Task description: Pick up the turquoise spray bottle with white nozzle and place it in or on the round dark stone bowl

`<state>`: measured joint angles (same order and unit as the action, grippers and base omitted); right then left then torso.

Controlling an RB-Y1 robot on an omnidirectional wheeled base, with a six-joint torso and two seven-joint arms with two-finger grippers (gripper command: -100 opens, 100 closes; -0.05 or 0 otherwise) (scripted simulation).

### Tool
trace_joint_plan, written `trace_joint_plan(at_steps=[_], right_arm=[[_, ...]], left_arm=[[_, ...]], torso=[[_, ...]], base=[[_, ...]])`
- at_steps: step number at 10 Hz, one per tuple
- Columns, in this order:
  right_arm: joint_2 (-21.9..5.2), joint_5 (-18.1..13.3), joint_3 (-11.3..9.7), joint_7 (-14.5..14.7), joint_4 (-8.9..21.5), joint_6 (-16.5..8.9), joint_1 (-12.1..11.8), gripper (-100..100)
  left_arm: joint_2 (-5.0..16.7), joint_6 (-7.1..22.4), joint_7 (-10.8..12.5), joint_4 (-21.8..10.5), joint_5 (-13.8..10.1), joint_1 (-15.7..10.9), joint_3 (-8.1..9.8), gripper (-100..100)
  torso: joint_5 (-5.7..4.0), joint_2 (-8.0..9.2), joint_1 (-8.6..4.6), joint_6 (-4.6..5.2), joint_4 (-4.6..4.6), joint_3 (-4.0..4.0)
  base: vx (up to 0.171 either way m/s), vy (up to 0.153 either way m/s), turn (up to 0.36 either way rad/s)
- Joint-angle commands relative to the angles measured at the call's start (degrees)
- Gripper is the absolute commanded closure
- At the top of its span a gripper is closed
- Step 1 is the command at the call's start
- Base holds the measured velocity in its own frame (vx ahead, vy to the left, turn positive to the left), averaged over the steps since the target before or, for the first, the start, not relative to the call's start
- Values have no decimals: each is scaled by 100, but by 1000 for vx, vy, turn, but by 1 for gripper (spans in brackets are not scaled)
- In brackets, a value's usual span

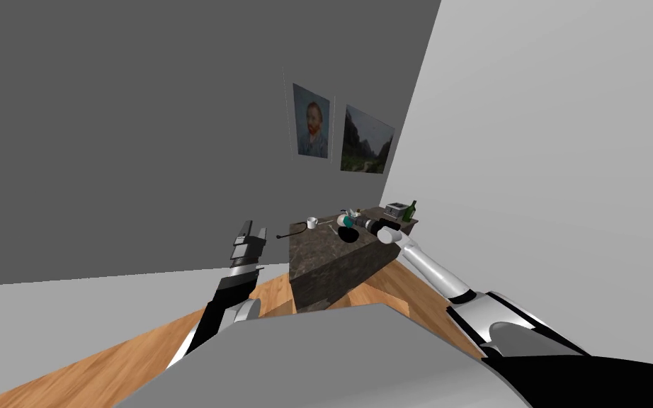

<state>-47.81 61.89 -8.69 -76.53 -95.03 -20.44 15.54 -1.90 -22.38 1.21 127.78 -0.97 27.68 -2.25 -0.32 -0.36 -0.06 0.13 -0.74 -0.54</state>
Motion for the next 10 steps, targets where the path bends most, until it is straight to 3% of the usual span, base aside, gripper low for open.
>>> trace_joint_plan(at_steps=[1,3,4,5,10], right_arm=[[-147,16,66,-153,-160,-123,27,-100],[-487,150,161,-380,-390,-323,150,-100],[-414,167,117,-277,-267,-260,178,-100],[-426,167,123,-305,-279,-284,187,0],[-425,167,122,-302,-278,-282,186,0]], left_arm=[[0,0,0,0,0,0,0,0],[0,0,0,0,0,0,0,0],[0,0,0,0,0,0,0,0],[0,0,0,0,0,0,0,0],[1,0,0,0,0,0,0,0]], torso=[[0,0,0,0,0,0],[0,-1,-1,0,0,0],[0,0,-1,-1,0,0],[-4,1,-13,-2,-1,0],[-7,-3,-24,-1,-2,-2]], base=[[3,63,-51],[0,56,-79],[-8,18,-26],[0,0,0],[0,0,0]])
